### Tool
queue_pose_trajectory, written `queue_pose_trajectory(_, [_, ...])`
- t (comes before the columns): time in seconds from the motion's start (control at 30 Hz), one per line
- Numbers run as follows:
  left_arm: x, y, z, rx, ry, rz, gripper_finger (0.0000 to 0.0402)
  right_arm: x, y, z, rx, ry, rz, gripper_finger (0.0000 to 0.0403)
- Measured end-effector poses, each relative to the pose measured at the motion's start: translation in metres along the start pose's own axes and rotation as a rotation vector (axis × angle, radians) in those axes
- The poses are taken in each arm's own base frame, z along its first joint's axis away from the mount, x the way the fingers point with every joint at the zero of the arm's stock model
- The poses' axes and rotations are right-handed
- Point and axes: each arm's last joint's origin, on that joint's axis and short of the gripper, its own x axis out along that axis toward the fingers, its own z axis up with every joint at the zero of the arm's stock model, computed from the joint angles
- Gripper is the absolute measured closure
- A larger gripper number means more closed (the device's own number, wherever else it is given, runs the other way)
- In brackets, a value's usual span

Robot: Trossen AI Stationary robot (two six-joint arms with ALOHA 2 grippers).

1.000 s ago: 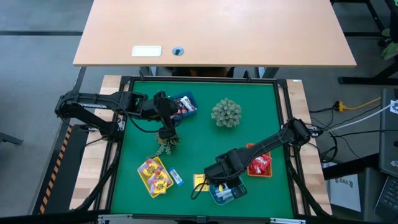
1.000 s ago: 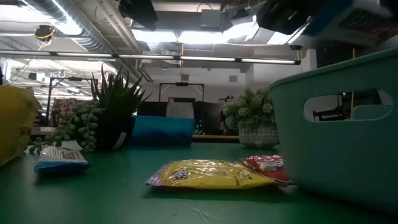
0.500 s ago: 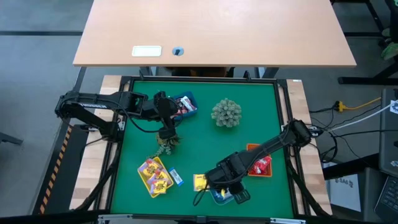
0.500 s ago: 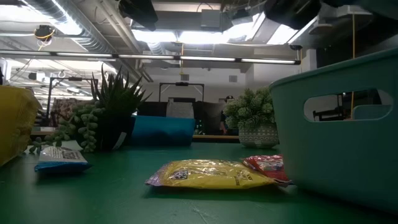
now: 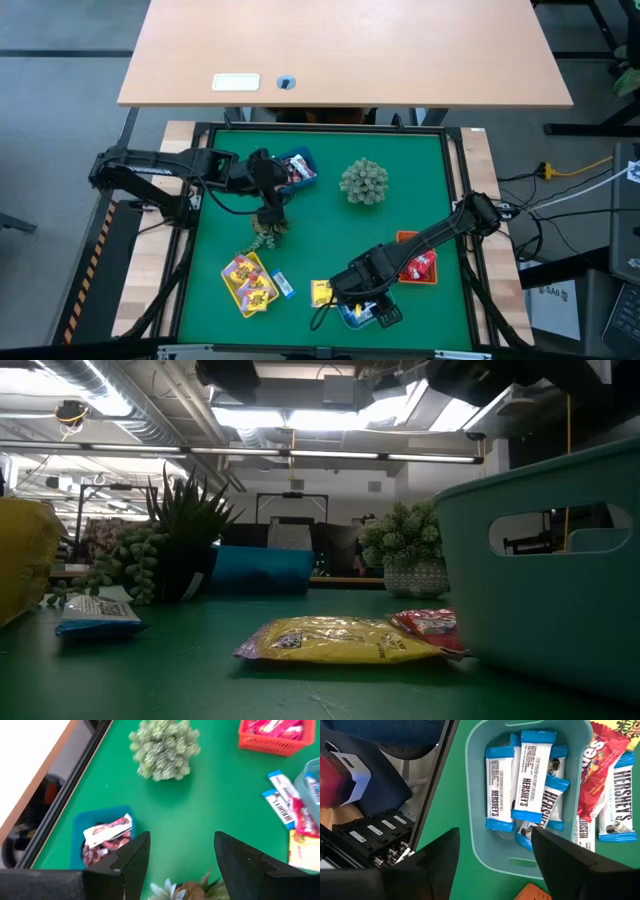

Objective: Sort candy
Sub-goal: Put the yellow candy into the yellow bin

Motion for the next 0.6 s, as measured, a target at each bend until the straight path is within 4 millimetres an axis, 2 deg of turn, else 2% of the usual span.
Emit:
queue_pose_trajectory(0.27, [0.011,-0.033,0.002,0.056,-0.030,-0.093,0.0195,0.000,0.000,-0.008,0.055,0.075,-0.004,0.0157])
queue_pose_trajectory(0.43, [0.028,-0.067,-0.007,0.129,0.046,-0.222,0.0195,-0.006,0.002,-0.017,0.077,0.132,-0.008,0.0162])
queue_pose_trajectory(0.6, [0.049,-0.109,-0.017,0.179,0.060,-0.290,0.0195,-0.027,0.009,-0.025,0.040,0.089,-0.045,0.0161])
